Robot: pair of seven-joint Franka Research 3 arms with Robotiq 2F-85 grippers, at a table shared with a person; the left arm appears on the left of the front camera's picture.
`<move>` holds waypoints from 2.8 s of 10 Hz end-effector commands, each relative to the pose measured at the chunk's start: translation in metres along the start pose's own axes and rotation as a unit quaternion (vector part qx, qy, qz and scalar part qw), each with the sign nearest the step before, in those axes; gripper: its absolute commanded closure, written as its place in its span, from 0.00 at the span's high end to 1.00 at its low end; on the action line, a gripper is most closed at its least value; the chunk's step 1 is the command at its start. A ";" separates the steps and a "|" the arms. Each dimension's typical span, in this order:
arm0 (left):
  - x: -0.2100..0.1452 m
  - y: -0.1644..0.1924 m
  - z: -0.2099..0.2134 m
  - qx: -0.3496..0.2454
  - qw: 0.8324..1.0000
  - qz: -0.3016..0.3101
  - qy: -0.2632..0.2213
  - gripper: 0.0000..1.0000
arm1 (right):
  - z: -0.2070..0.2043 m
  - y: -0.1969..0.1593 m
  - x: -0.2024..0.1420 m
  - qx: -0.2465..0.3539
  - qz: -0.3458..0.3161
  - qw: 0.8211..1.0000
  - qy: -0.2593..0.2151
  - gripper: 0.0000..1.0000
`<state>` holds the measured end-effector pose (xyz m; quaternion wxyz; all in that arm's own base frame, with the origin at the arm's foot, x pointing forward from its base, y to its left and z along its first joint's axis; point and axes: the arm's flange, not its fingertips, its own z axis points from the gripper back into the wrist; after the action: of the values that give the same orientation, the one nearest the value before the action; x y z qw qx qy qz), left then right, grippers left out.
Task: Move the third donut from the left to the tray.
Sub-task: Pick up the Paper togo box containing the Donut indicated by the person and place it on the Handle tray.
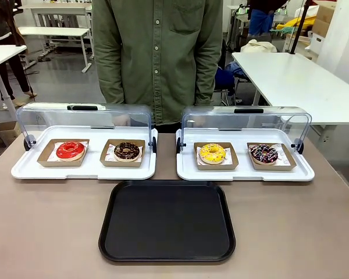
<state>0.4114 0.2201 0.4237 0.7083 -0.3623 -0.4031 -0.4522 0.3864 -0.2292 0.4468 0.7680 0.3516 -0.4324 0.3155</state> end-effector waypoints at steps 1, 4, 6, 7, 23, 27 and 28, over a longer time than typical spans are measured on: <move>0.002 0.000 0.002 0.000 1.000 -0.002 0.000 1.00 | 0.000 -0.001 0.002 0.003 0.009 1.000 -0.014 1.00; 0.002 0.000 0.002 0.000 1.000 -0.002 0.000 1.00 | 0.000 -0.001 0.002 0.003 0.009 1.000 -0.014 1.00; 0.002 0.000 0.002 0.000 1.000 -0.002 0.000 1.00 | 0.000 -0.001 0.002 0.003 0.009 1.000 -0.014 1.00; 0.002 0.000 0.002 0.000 1.000 -0.002 0.000 1.00 | 0.000 -0.001 0.002 0.003 0.009 1.000 -0.014 1.00; 0.002 0.000 0.002 0.000 1.000 -0.002 0.000 1.00 | 0.000 -0.001 0.002 0.003 0.009 1.000 -0.014 1.00; 0.002 0.000 0.002 0.000 1.000 -0.002 0.000 1.00 | 0.000 -0.001 0.002 0.003 0.009 1.000 -0.014 1.00; 0.002 0.000 0.002 0.000 1.000 -0.002 0.000 1.00 | 0.000 -0.001 0.002 0.003 0.009 1.000 -0.014 1.00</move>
<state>0.4114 0.2201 0.4237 0.7084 -0.3623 -0.4031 -0.4522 0.3863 -0.2292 0.4468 0.7678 0.3520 -0.4324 0.3155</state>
